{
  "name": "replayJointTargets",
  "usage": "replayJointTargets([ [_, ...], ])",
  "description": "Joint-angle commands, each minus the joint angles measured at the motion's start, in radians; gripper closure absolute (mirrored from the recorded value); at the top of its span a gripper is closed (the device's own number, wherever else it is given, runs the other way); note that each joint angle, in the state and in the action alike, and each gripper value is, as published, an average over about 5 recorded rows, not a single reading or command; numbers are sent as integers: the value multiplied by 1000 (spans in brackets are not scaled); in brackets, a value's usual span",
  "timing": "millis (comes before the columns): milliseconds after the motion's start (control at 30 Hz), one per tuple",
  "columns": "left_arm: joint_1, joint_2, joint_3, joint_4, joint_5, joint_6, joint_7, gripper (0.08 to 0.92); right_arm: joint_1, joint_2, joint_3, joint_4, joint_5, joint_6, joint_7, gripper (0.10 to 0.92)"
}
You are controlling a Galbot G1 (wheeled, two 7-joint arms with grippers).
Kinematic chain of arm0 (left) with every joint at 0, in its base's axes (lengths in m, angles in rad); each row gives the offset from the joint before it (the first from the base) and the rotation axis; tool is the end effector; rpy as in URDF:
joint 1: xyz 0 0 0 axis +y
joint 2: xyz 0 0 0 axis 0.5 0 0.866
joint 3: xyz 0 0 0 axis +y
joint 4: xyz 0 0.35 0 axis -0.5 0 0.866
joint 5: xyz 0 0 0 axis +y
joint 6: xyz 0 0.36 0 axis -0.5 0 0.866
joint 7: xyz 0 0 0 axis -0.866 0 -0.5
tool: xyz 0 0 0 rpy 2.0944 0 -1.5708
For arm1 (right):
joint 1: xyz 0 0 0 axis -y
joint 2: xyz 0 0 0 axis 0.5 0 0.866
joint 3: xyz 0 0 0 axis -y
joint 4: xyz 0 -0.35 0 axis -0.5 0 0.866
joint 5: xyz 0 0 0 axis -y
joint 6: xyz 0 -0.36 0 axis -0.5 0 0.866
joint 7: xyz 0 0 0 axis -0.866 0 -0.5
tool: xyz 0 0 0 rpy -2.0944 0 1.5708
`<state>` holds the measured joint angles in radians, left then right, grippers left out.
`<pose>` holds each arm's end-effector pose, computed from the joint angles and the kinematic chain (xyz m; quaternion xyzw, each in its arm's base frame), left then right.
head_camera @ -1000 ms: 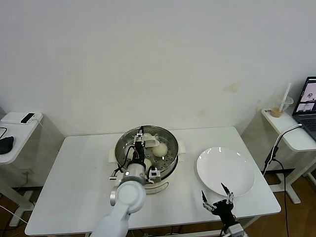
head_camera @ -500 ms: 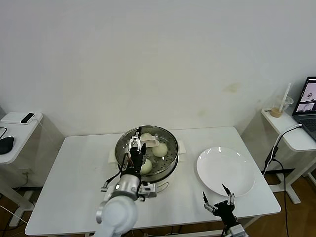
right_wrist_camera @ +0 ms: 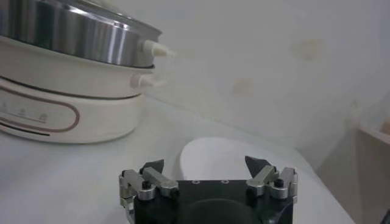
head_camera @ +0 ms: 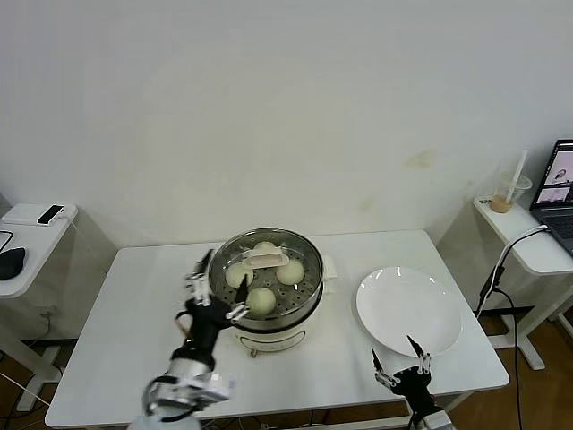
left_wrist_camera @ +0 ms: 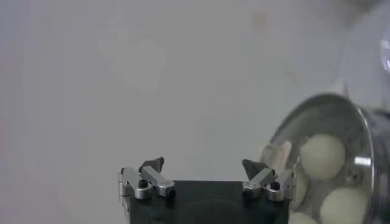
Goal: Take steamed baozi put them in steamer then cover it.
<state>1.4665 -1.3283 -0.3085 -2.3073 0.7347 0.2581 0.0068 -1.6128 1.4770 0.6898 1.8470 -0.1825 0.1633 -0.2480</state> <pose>0.1897 -0.0293 -0.2145 0.0453 0.9129 0.3994 0.0709 0.1569 -0.0806 -0.3902 0.0919 -0.9792 0.1598 0.0847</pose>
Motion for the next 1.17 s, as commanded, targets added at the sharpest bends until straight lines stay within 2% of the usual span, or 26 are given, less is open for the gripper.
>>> replayJointTargets([
  [33, 237, 2, -330, 29, -895, -226, -244, 177, -20, -21, -2, 27, 69, -4, -2, 203],
  [167, 330, -25, -338, 90, -950, -339, -243, 177, -44, -40, -8, 69, 115, -37, 3, 203],
  [400, 388, -52, -318, 155, -959, -412, -252, 177, -80, -74, -26, 99, 150, -49, 5, 203],
  [1167, 404, -89, -321, 146, -899, -366, -219, 177, -102, -93, -64, 137, 201, -75, 7, 203],
])
